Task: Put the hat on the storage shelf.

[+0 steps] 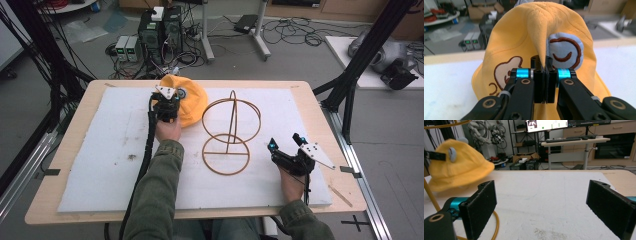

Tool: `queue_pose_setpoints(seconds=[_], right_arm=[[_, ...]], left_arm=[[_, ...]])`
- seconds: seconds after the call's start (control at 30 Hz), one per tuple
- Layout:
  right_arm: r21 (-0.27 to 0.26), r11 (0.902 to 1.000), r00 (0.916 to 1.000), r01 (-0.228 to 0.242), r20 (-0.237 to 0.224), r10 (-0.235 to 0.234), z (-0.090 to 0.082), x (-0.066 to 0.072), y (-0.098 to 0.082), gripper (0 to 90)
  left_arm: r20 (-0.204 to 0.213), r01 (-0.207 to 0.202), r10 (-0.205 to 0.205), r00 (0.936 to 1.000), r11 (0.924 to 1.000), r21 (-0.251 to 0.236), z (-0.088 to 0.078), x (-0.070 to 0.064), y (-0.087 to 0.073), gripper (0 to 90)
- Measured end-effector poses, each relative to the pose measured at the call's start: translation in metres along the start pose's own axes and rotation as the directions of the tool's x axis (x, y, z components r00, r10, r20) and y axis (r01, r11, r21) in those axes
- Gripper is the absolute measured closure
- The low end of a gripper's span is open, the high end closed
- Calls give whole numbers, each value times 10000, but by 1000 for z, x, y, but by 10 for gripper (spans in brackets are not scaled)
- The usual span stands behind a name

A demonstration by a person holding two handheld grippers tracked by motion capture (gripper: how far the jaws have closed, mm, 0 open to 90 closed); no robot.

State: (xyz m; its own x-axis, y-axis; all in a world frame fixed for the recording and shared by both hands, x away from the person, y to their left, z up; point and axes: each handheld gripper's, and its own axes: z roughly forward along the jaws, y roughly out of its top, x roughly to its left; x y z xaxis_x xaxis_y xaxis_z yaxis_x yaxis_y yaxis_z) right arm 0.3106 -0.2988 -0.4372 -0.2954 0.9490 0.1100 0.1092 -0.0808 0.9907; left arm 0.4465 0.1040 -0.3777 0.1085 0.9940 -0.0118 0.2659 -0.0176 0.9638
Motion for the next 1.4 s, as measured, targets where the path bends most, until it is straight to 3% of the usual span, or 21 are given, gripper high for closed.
queue_pose_setpoints(seconds=[0.13, 0.17, 0.3, 0.37, 0.4, 0.43, 0.47, 0.5, 0.6, 0.63, 0.67, 0.7, 0.87, 1.0, 1.2, 1.23, 1.27, 1.3, 1.33, 1.37, 1.4], right_arm=[[22, 10000, 10000, -14, 9, 14, 0, 1, 0, 92], [26, 10000, 10000, -7, 24, 7, 0, 1, 0, 92], [16, 10000, 10000, -24, 54, 24, 0, 0, 0, 92], [9, 10000, 10000, -41, 83, 41, 0, 0, 0, 92], [14, 10000, 10000, -14, 85, 14, 0, 0, 0, 92], [16, 10000, 10000, -35, 71, 35, 0, 0, -1, 92], [20, 10000, 10000, -26, 79, 25, 0, 0, -1, 92], [25, 10000, 10000, -28, 82, 27, 0, 0, -1, 92], [23, 10000, 10000, -32, 87, 32, 0, 0, -1, 92], [26, 10000, 10000, -24, 94, 24, 0, 0, -1, 92], [26, 10000, 10000, -24, 94, 24, 0, 0, -1, 92], [6, 10000, 9999, -33, 101, 33, 0, 0, -1, 92], [31, 10000, 10000, -20, 93, 20, 0, 0, -1, 92], [13, 9999, 9999, -109, 95, 108, 0, 0, -1, 92], [45, 10000, 9999, -36, 110, 36, 0, 0, -1, 92], [38, 10000, 9999, -44, 113, 44, 0, 0, -1, 92], [38, 10000, 9999, -44, 113, 44, 0, 0, -1, 92], [27, 10000, 9999, -45, 143, 45, 0, 0, -1, 92], [36, 10000, 9999, -36, 139, 35, 0, 0, -1, 92], [29, 10000, 9999, -55, 129, 54, 0, 0, -1, 92], [25, 10000, 9999, -48, 142, 47, 0, 0, -1, 92]], left_arm=[[213, 511, -484, 9986, 9868, -1538, -27, 12, 20, 886], [213, 511, -484, 9986, 9868, -1538, -27, 12, 20, 886], [629, 901, -754, 9952, 9554, -2813, -53, 22, 35, 886], [1162, 1124, -750, 9904, 9259, -3605, -73, 29, 45, 886], [1162, 1124, -750, 9904, 9259, -3605, -73, 29, 45, 886], [1251, 1150, -715, 9896, 9147, -3873, -79, 30, 48, 886], [1392, 1276, -740, 9875, 8935, -4305, -91, 33, 54, 886], [1392, 1276, -740, 9875, 8935, -4305, -91, 33, 54, 886], [1461, 1304, -682, 9869, 8707, -4741, -104, 36, 62, 886], [1485, 1294, -623, 9869, 8560, -5005, -111, 37, 66, 886], [1485, 1294, -623, 9869, 8560, -5005, -111, 37, 66, 886], [1567, 1375, -644, 9855, 8448, -5171, -117, 39, 69, 886], [2000, 1666, -729, 9771, 8467, -5053, -123, 42, 74, 885], [2340, 1585, -348, 9716, 8302, -5345, -140, 42, 84, 886], [3343, 1776, 82, 9424, 8349, -5210, -165, 42, 115, 885], [3818, 1816, 274, 9239, 8465, -5004, -171, 41, 124, 886], [3818, 1816, 274, 9239, 8465, -5004, -171, 41, 124, 885], [4371, 1896, 452, 8983, 8576, -4781, -174, 39, 132, 885], [4371, 1896, 452, 8983, 8576, -4781, -174, 39, 132, 885], [4967, 1989, 579, 8660, 8714, -4484, -176, 36, 138, 885], [5250, 1965, 650, 8486, 8826, -4271, -176, 34, 141, 885]])
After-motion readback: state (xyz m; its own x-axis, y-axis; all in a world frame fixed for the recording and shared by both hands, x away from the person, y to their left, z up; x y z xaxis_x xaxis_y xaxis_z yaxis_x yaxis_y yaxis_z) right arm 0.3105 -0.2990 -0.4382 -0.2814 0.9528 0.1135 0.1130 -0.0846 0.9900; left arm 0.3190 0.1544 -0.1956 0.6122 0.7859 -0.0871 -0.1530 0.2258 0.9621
